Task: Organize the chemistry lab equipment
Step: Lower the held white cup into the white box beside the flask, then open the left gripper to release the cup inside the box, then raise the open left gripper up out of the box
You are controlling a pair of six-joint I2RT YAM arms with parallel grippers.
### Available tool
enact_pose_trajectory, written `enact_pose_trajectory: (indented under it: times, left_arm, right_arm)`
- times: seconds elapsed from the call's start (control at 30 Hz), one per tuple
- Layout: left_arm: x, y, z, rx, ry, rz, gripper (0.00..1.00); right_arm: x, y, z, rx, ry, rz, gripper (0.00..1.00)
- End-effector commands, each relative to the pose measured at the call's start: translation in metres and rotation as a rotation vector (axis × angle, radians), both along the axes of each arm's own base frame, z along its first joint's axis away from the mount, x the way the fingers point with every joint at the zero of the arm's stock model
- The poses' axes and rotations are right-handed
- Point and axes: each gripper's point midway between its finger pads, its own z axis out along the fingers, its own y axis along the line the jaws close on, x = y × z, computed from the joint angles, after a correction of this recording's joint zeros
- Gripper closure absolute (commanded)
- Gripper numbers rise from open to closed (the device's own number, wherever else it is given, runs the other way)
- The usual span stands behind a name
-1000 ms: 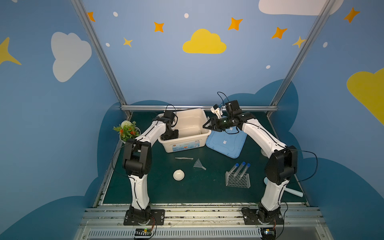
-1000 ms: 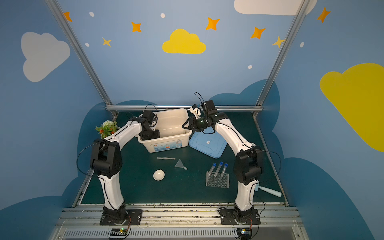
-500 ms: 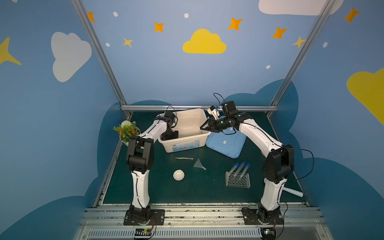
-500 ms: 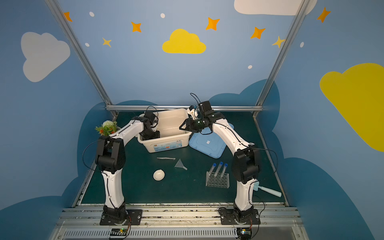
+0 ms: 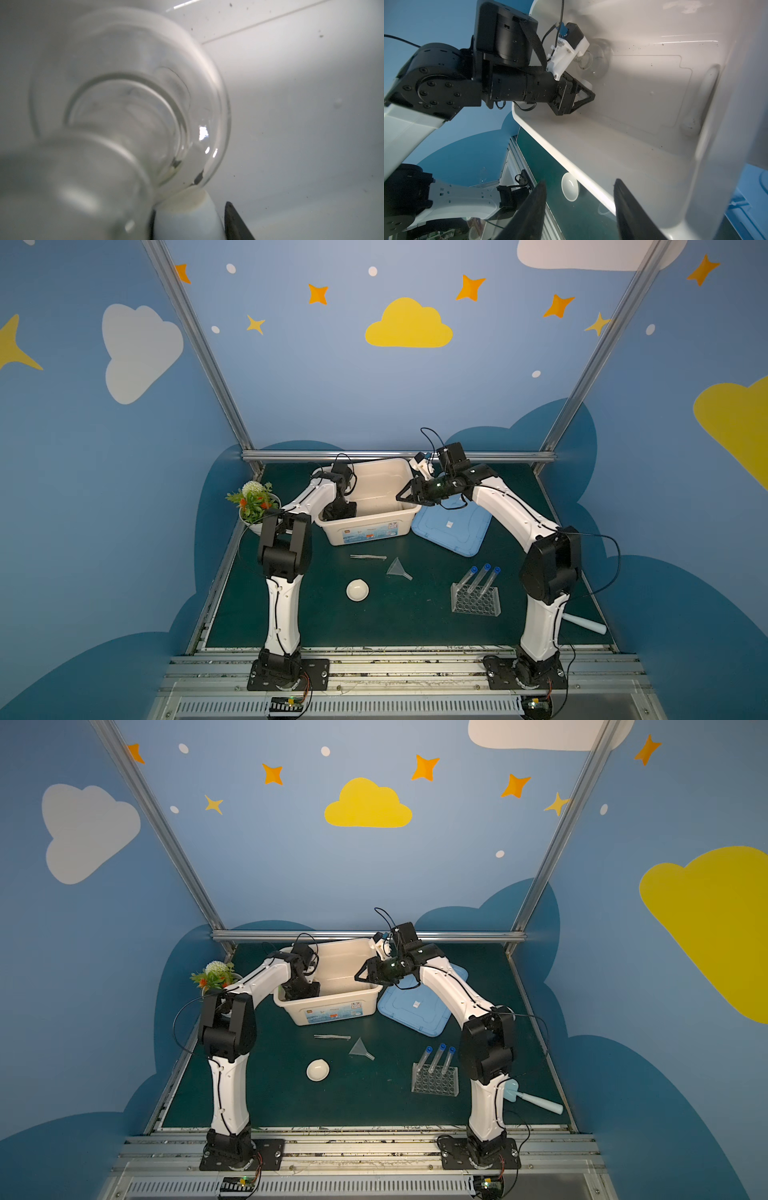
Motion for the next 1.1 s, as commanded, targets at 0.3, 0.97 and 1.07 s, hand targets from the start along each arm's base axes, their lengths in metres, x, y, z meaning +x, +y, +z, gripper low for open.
enact_pose_trajectory:
  times: [0.3,0.97,1.07]
  left_arm:
    - [0.013,0.018,-0.002,0.091,-0.025,0.023,0.65]
    - [0.021,-0.004,0.052,-0.016,-0.142,0.0,0.16]
    - [0.022,-0.009,0.075,-0.04,-0.186,0.0,0.04]
  right_arm:
    - [0.001,0.0,0.002,-0.014,-0.013,0.001,0.47]
    - [0.002,-0.004,0.0,-0.019,0.006,-0.01,0.46]
    - [0.001,-0.005,0.001,-0.017,0.005,-0.011,0.46]
